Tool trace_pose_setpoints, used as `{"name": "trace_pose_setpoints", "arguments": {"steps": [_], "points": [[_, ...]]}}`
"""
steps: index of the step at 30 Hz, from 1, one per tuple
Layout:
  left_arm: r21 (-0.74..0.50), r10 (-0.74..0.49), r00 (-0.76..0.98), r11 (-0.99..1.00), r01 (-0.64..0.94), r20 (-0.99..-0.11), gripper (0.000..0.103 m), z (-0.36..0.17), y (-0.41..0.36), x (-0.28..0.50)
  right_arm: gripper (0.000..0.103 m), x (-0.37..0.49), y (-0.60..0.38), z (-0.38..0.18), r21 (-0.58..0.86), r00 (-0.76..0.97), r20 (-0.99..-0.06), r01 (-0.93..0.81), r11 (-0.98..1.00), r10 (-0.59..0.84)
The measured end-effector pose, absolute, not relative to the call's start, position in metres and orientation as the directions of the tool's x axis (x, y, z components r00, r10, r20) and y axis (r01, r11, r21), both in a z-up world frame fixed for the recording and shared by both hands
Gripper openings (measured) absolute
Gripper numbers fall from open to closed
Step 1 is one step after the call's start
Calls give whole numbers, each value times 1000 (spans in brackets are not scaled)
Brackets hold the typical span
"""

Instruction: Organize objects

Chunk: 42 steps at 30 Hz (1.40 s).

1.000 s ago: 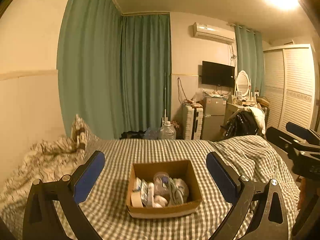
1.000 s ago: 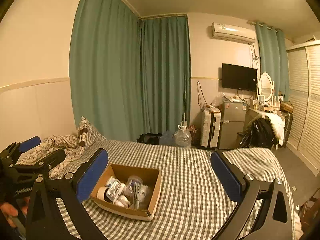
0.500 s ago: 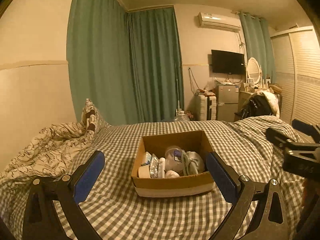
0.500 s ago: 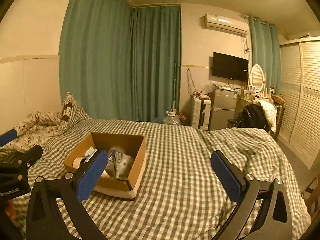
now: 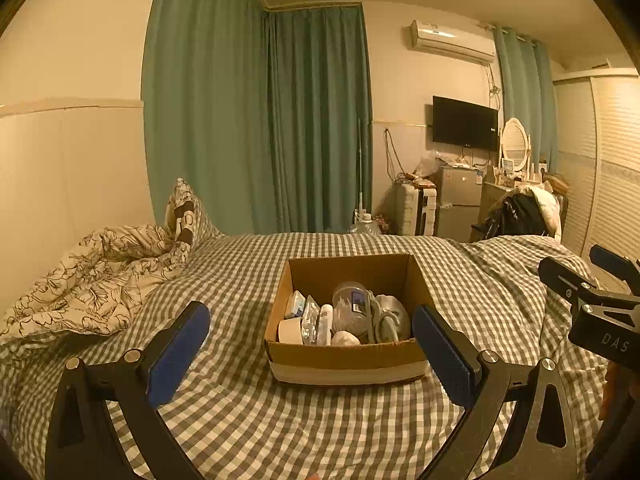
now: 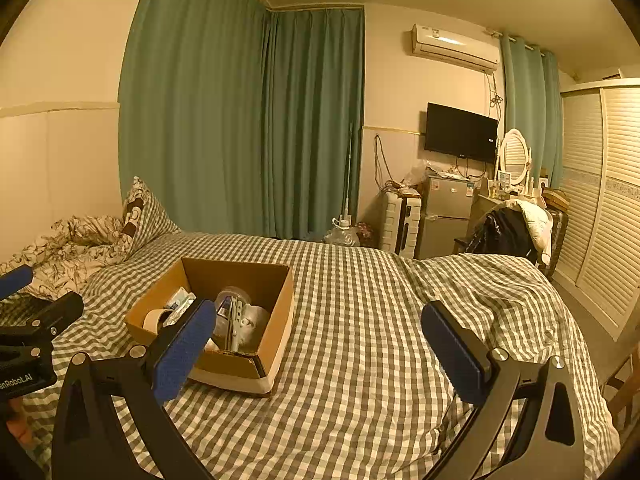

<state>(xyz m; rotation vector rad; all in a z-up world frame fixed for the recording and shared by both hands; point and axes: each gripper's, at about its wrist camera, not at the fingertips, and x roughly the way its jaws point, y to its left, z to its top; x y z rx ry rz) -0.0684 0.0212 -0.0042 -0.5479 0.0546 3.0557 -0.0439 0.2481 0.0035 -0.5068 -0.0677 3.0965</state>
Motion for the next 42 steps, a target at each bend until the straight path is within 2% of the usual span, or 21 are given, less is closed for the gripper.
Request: {"name": "trace_pose_setpoints", "arguments": {"steps": [12,42], "points": [[-7,31,-932,-999,-31,-362,103,-8,13,-70,103,-45,246,3,-36,-942,-337,14,-999,-1],[5,52,-925,-998,-59,-377,103,-12,19,-67,103,-45,243,1,-55,-941,-339,17,-998,2]]}}
